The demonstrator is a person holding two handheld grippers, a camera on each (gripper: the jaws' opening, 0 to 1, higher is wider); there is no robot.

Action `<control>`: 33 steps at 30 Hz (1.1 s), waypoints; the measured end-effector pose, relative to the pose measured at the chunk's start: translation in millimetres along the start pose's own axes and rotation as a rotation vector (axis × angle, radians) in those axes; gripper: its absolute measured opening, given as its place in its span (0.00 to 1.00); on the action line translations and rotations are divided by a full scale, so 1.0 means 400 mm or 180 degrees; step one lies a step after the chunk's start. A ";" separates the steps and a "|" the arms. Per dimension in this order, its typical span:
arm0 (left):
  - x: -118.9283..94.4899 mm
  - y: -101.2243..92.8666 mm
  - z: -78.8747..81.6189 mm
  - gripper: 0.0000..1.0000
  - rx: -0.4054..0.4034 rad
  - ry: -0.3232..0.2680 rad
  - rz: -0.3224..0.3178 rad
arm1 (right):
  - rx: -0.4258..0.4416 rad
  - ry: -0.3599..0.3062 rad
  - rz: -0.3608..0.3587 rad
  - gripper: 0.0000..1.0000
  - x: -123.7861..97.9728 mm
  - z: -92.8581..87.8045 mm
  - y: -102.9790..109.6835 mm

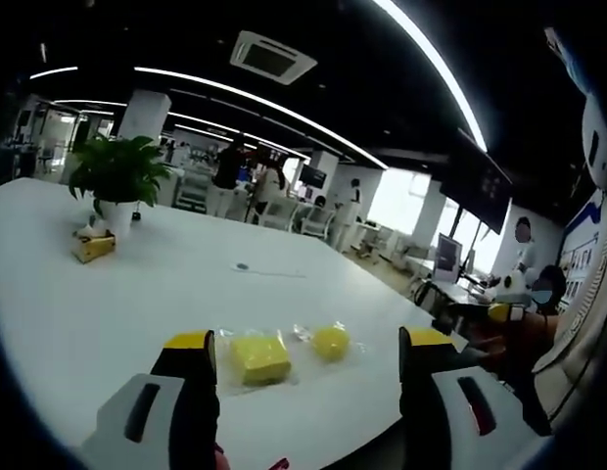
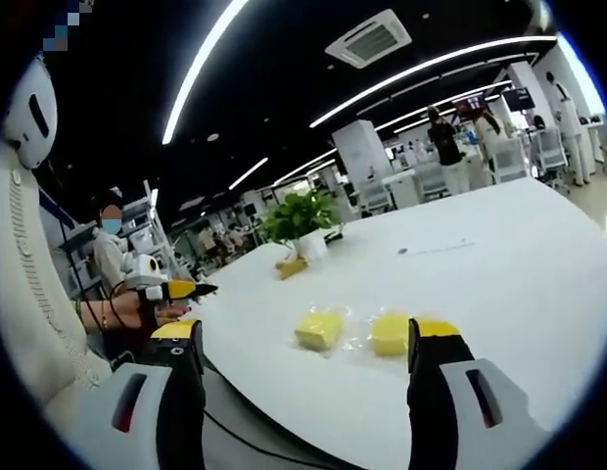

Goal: Compare the silicone blocks by pressing each to a similar depth, holding the contact briefly, and releasing to observe deformation and rebound differences across the visible hardness samples.

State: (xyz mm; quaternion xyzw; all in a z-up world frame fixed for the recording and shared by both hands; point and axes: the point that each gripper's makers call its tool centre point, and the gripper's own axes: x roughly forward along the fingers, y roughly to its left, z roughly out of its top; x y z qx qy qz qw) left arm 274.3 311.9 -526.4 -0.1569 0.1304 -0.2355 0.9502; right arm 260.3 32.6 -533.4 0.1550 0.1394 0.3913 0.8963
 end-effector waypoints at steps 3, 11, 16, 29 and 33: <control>-0.001 0.000 -0.001 0.76 -0.0001 0.0000 -0.0003 | -0.0011 0.0011 -0.0005 0.79 -0.001 -0.004 0.003; -0.005 -0.001 -0.007 0.75 0.0002 0.0009 0.0003 | -0.0026 0.0010 0.0000 0.79 0.000 -0.004 0.014; -0.011 0.002 -0.010 0.76 -0.0003 0.0009 0.0015 | -0.0035 0.0019 0.0001 0.79 -0.001 -0.004 0.019; -0.002 -0.002 -0.019 0.76 -0.0031 0.0018 0.0014 | -0.0078 0.0025 0.0007 0.78 0.006 0.008 0.012; 0.001 0.002 -0.014 0.76 -0.0016 0.0014 0.0020 | -0.0086 0.0035 0.0015 0.78 0.005 0.008 0.010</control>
